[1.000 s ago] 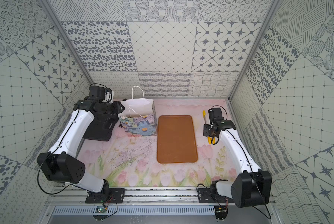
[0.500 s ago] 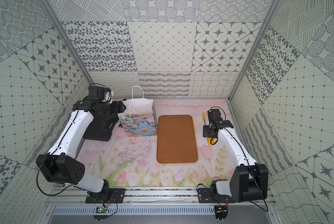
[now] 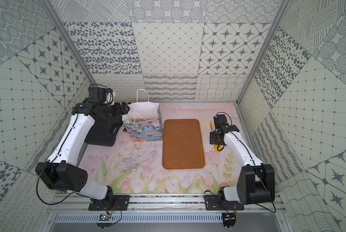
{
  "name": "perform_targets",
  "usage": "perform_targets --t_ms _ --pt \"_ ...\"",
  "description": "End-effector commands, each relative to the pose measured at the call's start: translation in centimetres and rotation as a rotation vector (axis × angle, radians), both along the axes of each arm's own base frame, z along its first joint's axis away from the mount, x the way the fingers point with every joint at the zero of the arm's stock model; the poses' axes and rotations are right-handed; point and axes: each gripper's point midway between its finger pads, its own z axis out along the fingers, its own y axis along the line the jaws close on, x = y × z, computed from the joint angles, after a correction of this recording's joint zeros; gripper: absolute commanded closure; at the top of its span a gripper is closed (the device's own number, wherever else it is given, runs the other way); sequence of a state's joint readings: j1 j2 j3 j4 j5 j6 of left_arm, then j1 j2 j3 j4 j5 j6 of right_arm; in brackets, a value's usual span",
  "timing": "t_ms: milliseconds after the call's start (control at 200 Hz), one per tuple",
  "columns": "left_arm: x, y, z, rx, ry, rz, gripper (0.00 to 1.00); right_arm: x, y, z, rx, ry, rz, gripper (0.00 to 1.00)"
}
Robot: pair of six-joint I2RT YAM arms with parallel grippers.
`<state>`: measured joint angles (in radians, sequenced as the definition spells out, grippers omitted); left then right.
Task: Pack bread into a paper bag
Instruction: Place the clamp at the center of the board.
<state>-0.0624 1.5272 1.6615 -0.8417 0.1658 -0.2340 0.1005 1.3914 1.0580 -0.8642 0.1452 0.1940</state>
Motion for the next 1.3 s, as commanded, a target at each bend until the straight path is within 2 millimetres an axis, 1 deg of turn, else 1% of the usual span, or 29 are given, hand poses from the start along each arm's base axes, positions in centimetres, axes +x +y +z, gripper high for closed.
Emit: perform_targets --t_ms 0,240,410,550,680,861,1086,1191,1296 --pt "-0.4 1.2 1.4 0.024 -0.032 0.045 0.01 1.4 -0.4 0.0 -0.003 -0.050 -0.042 0.45" --pt "-0.8 2.2 1.8 0.032 -0.045 0.082 0.01 2.0 -0.4 -1.6 0.000 -0.033 -0.059 0.45" --pt "-1.2 3.1 1.9 0.027 -0.057 0.112 0.01 1.8 -0.7 -3.5 -0.021 0.021 -0.056 0.45" --pt "-1.5 3.5 1.5 0.018 -0.042 0.124 0.01 1.6 -0.7 -4.4 -0.017 0.041 -0.065 0.45" --pt "-1.7 3.7 1.3 0.017 -0.034 0.131 0.01 1.5 -0.6 -4.9 -0.010 0.073 -0.074 0.44" --pt "-1.8 4.0 0.9 0.025 -0.036 0.146 0.01 1.0 -0.7 -6.5 -0.015 0.149 -0.087 0.44" --pt "-2.0 4.0 0.1 0.024 -0.018 0.144 0.01 1.0 -1.0 -7.3 -0.032 0.198 -0.112 0.43" --pt "-2.2 4.3 -0.4 0.029 -0.016 0.163 0.01 1.1 -1.1 -7.9 -0.038 0.219 -0.116 0.43" --pt "-2.4 4.4 -1.0 0.034 -0.012 0.167 0.01 1.0 -1.7 -8.1 -0.057 0.225 -0.133 0.42"
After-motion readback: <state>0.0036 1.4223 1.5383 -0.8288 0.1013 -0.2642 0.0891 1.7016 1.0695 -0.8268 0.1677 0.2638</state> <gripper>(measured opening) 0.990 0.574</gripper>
